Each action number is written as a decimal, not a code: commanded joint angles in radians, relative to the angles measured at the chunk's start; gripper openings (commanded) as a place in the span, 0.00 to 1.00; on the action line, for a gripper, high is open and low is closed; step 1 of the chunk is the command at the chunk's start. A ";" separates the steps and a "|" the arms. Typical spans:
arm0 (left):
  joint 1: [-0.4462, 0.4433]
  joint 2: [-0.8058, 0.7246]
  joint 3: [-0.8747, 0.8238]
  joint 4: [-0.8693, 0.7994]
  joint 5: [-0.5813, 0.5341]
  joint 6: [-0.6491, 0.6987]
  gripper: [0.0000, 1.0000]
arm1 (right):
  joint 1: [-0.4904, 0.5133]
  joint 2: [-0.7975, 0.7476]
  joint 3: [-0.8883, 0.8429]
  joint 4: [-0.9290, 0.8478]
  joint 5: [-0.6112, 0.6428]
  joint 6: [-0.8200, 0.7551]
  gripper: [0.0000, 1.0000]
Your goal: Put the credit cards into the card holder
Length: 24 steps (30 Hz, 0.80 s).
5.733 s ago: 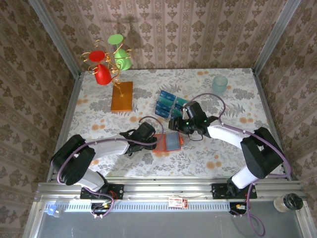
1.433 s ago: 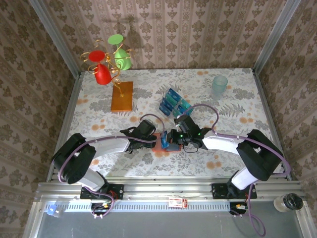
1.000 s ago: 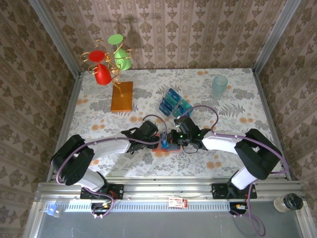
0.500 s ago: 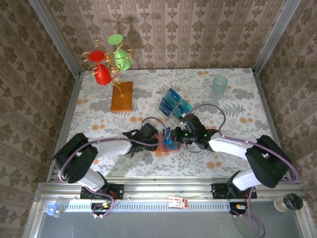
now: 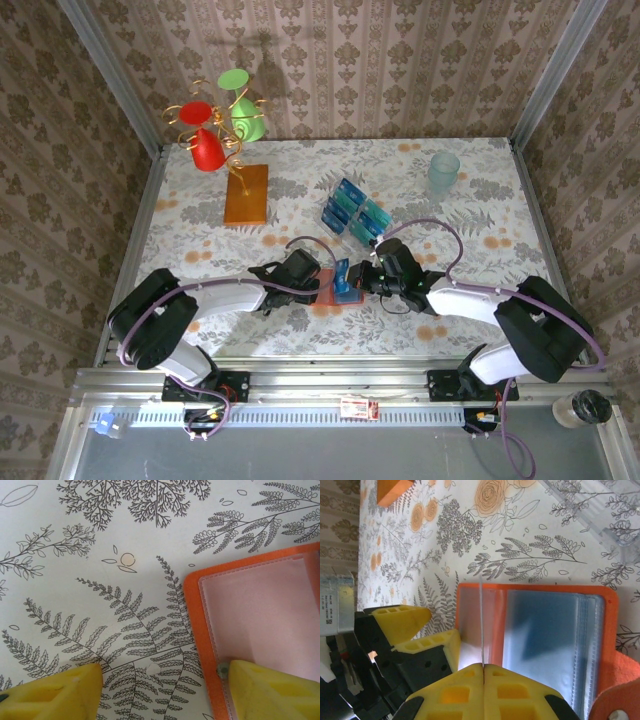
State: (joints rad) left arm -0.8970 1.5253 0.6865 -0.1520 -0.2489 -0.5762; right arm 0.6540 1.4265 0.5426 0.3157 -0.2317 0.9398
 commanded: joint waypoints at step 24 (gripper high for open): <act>-0.013 0.021 -0.007 -0.026 -0.027 -0.020 0.68 | -0.002 0.124 -0.065 0.219 0.029 0.069 0.00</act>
State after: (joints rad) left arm -0.9028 1.5291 0.6865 -0.1524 -0.2592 -0.5831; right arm 0.6540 1.5326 0.4965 0.4824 -0.2207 0.9890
